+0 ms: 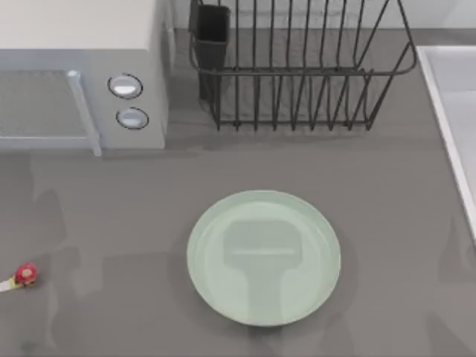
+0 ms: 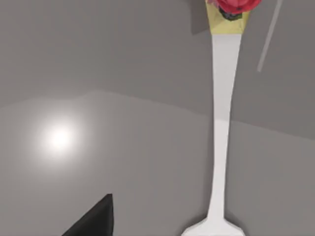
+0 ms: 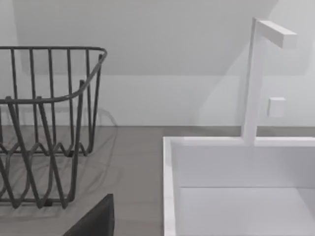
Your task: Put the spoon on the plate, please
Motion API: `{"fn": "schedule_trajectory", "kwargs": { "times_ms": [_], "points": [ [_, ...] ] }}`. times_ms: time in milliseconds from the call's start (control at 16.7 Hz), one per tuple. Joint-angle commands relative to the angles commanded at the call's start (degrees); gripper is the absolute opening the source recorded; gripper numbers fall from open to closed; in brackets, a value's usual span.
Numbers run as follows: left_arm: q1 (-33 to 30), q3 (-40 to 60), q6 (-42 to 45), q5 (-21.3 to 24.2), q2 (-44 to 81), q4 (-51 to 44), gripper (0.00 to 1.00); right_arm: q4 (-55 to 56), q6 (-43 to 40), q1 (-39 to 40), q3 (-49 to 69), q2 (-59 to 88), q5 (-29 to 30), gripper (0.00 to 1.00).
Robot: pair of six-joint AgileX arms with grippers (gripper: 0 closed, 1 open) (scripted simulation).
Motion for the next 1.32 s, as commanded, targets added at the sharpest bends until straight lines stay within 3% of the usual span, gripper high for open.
{"fn": "schedule_trajectory", "kwargs": {
  "times_ms": [300,720,1080,1320],
  "points": [
    [-0.1,-2.4,0.0,0.0,2.0,4.3,1.00,0.0,0.0,0.0,0.0,0.0,0.0,1.00],
    [0.1,-12.3,0.3,0.0,11.1,23.7,1.00,0.0,0.0,0.0,0.0,0.0,0.0,1.00],
    [0.1,-13.5,0.3,0.0,12.1,25.6,1.00,0.0,0.0,0.0,0.0,0.0,0.0,1.00],
    [0.1,-13.5,0.3,0.0,12.1,25.6,0.70,0.0,0.0,0.0,0.0,0.0,0.0,1.00]
  ]
}}
